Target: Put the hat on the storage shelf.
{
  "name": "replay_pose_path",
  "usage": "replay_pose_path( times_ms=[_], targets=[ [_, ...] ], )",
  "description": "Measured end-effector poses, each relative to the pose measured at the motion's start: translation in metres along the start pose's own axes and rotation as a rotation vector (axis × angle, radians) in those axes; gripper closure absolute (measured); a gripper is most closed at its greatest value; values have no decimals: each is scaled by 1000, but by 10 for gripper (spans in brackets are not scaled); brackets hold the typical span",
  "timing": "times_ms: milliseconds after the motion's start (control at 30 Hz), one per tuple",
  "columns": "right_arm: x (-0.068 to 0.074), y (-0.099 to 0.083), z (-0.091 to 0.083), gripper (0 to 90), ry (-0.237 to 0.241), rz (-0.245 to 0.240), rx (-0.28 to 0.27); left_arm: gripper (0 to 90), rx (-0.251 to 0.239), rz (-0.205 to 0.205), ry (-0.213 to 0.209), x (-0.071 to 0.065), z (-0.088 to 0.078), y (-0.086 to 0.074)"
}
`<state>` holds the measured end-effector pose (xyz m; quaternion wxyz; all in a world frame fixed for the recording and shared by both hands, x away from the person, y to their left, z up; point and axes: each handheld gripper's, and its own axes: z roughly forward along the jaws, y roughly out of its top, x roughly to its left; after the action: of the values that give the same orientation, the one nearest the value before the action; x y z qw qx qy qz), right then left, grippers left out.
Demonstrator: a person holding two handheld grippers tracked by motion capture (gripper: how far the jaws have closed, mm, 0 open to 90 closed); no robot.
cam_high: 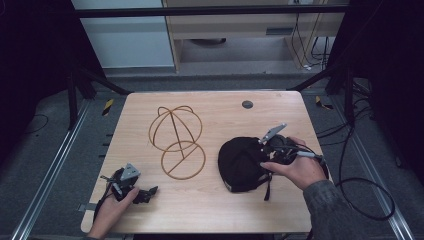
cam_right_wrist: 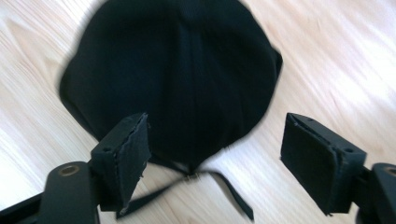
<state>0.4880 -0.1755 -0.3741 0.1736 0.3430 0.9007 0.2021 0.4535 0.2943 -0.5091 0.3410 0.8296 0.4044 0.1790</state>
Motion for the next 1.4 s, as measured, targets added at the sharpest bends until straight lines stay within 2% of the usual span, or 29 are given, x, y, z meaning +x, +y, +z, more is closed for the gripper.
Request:
replay_pose_path(
  times_ms=[33,67,133,200,300,400,667,900,967,1100,1200,1300,1400],
  targets=[
    [0,0,0,241,0,0,0,0,0,0,0,0,0,0],
    [3,10,-1,251,6,-26,1,0,0,0,-2,0,0,0],
    [4,13,-1,249,7,-34,5,0,0,0,0,0,0,0],
    [6,22,-2,248,40,-40,-2,0,0,-1,1,0,0,0],
    [7,33,-2,253,48,-59,-8,0,1,-1,0,0,0,0],
    [12,45,4,232,69,-82,9,0,0,-2,1,0,0,0],
    [21,56,20,187,73,-124,26,0,-3,-6,1,-1,0,0],
    [21,60,26,183,94,-132,26,0,-3,-6,2,-1,0,0],
    [21,60,26,229,101,-143,24,0,-3,-6,1,-1,0,0],
    [21,60,28,237,113,-144,13,0,-3,-6,1,-1,0,0],
    [20,61,33,245,104,-141,30,0,-3,-6,1,-1,0,0],
    [18,62,34,257,98,-124,35,0,-3,-6,1,-1,0,0],
    [10,62,41,314,100,-90,55,0,-3,-6,1,-1,0,0]
  ],
)
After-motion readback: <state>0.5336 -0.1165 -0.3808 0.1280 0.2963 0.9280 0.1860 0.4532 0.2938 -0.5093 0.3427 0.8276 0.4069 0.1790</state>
